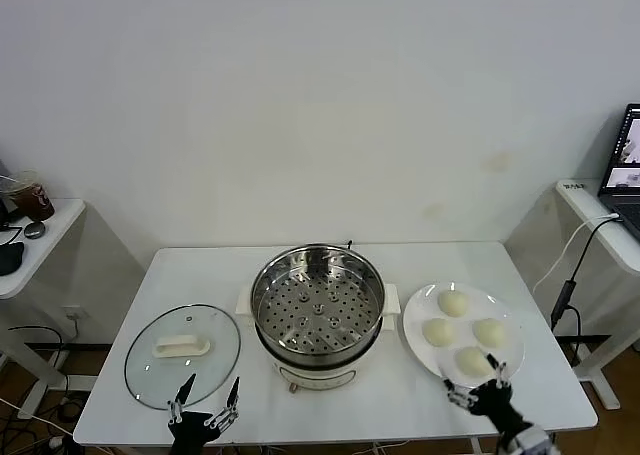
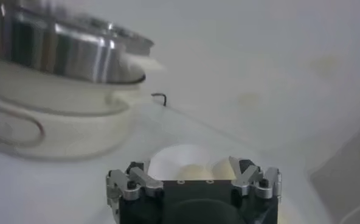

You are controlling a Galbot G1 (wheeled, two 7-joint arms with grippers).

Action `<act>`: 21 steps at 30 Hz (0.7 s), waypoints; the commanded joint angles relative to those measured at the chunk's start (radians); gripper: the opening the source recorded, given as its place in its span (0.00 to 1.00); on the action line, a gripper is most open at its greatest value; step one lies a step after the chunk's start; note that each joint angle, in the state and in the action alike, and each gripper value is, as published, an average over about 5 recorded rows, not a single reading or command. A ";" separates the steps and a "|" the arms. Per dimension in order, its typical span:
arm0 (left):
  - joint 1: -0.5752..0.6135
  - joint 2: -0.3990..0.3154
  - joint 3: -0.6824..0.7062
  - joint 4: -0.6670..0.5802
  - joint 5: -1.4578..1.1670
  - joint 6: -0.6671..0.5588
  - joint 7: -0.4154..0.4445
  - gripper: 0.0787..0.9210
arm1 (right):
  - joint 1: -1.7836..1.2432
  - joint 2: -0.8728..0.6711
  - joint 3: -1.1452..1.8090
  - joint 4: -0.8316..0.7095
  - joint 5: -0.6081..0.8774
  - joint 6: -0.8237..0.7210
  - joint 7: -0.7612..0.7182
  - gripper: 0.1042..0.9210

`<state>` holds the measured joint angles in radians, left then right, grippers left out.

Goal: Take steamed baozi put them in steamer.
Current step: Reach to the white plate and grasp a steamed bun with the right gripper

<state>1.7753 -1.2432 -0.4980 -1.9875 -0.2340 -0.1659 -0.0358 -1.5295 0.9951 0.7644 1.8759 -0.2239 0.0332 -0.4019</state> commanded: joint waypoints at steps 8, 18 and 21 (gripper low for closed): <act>-0.043 0.012 -0.041 0.005 0.086 -0.037 0.030 0.88 | 0.422 -0.428 -0.163 -0.247 -0.265 0.009 -0.318 0.88; -0.041 0.003 -0.078 0.002 0.132 -0.053 0.026 0.88 | 1.116 -0.430 -0.786 -0.583 -0.197 0.016 -0.627 0.88; -0.044 -0.003 -0.081 0.004 0.154 -0.059 0.025 0.88 | 1.290 -0.366 -0.971 -0.686 -0.163 0.014 -0.680 0.88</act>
<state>1.7352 -1.2471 -0.5659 -1.9816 -0.1189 -0.2159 -0.0160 -0.5981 0.6729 0.0865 1.3637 -0.3709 0.0445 -0.9366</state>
